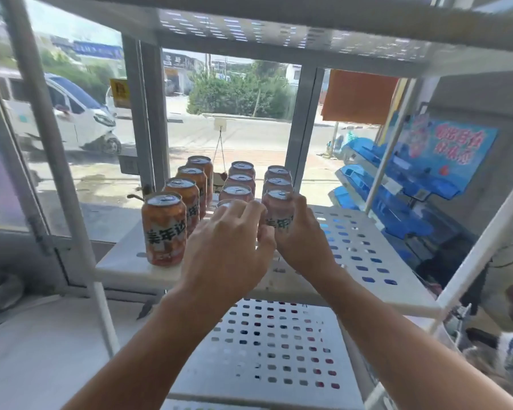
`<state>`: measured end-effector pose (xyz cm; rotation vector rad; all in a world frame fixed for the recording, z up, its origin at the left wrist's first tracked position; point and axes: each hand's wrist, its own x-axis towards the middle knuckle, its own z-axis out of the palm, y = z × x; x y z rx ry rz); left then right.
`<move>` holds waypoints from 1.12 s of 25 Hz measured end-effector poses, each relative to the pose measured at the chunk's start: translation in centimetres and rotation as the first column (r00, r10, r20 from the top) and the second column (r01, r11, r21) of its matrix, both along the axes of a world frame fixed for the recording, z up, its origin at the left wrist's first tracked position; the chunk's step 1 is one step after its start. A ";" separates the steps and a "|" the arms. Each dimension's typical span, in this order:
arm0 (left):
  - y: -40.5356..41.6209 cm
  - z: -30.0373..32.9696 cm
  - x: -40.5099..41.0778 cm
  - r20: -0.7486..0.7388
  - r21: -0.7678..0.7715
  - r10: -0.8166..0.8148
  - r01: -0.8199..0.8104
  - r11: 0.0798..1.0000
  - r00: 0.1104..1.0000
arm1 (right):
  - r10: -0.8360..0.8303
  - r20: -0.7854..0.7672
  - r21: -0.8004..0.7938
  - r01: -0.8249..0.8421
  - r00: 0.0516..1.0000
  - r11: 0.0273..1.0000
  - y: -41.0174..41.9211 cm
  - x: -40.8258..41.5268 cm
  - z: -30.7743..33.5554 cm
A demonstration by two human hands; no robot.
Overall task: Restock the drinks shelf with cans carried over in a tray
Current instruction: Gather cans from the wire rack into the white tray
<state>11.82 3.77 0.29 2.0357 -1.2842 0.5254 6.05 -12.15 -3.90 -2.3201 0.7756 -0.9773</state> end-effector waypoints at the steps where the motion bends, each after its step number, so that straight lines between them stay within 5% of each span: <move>1: 0.0 0.0 0.2 -0.006 -0.002 -0.014 0.014 1.000 1.000 | -0.007 0.027 0.005 0.007 1.000 1.000 0.0 0.3 -0.2; 11: -1.1 -0.3 -0.5 0.027 0.021 -0.204 0.204 0.979 0.979 | -0.190 0.246 0.062 0.180 0.950 0.982 1.0 -5.2 0.0; 21: -5.7 -4.0 -11.6 -0.059 0.125 -0.409 0.413 0.902 0.911 | -0.386 0.213 0.206 0.345 0.898 0.916 6.0 -23.7 -2.2; 28: -7.5 -9.2 -22.3 -0.106 0.192 -0.598 0.607 0.771 0.794 | -0.587 0.111 0.389 0.509 0.802 0.768 10.7 -36.2 -8.0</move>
